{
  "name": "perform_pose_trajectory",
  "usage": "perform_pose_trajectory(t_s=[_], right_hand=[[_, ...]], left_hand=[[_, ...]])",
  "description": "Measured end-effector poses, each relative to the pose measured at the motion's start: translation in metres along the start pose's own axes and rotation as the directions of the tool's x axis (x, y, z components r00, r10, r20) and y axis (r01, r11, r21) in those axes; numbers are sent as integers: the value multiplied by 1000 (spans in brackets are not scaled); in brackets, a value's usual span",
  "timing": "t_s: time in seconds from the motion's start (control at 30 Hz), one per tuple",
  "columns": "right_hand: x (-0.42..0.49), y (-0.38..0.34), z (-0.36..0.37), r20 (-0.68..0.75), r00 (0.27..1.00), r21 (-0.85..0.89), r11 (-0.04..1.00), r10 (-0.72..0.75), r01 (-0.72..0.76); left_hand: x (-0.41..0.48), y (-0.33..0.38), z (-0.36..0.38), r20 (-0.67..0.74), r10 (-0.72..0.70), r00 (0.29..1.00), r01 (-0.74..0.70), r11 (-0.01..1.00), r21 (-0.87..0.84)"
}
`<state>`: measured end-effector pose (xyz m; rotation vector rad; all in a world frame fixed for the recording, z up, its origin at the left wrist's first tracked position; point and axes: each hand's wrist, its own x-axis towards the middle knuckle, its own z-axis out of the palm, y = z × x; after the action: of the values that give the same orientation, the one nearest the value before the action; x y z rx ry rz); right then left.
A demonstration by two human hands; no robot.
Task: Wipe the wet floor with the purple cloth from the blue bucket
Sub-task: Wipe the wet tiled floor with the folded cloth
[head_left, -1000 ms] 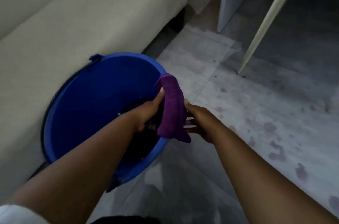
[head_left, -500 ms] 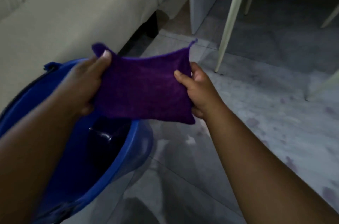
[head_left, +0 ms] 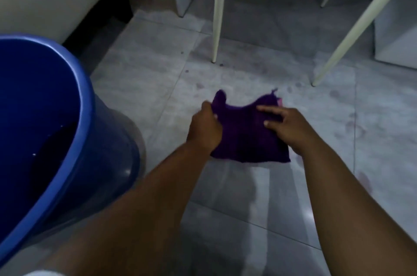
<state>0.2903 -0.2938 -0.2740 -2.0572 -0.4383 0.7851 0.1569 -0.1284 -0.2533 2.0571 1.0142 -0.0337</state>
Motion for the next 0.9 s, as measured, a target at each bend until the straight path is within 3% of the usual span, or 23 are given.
perform_pose_trajectory(t_s=[0.13, 0.23, 0.27, 0.33, 0.4, 0.43, 0.47, 0.53, 0.6, 0.67, 0.8, 0.9], right_hand=[[-23, 52, 6, 139, 983, -178, 979, 124, -99], [-34, 79, 15, 196, 961, -356, 927, 195, -115], [-35, 85, 16, 153, 964, -398, 906, 220, -144], [-35, 86, 18, -66, 983, -503, 845, 170, -180], [-30, 81, 23, -268, 962, -634, 762, -57, -131], [-27, 76, 29, -289, 938, -683, 727, -190, -64], [-23, 70, 39, -250, 916, -722, 691, -314, 40], [-19, 58, 63, 27, 868, -762, 551, -496, 339], [-19, 61, 91, 414, 777, -709, 368, -473, 602], [-23, 80, 106, 643, 680, -635, 252, -353, 731], [-12, 116, 88, 687, 644, -619, 193, -337, 761], [19, 118, 56, 561, 749, -729, 217, -353, 649]], left_hand=[[-15, -62, 45, 5, -47, 999, 46, 999, 26], [-27, -88, 64, -14, -3, 1000, 5, 997, 79], [-28, -97, 68, -26, 29, 999, -26, 993, 118], [-28, -112, 68, -45, 87, 995, -76, 975, 207], [-26, -125, 65, -74, 117, 990, -91, 952, 291], [-23, -130, 61, -95, 130, 987, -90, 936, 339], [-21, -136, 57, -115, 149, 982, -94, 917, 387], [-16, -147, 50, -142, 198, 970, -113, 883, 455], [-13, -159, 43, -153, 227, 962, -121, 853, 507], [-10, -169, 40, -137, 237, 962, -123, 820, 559], [-15, -183, 44, -34, 284, 958, -211, 782, 587], [-14, -186, 47, -59, 298, 953, -214, 797, 565]])
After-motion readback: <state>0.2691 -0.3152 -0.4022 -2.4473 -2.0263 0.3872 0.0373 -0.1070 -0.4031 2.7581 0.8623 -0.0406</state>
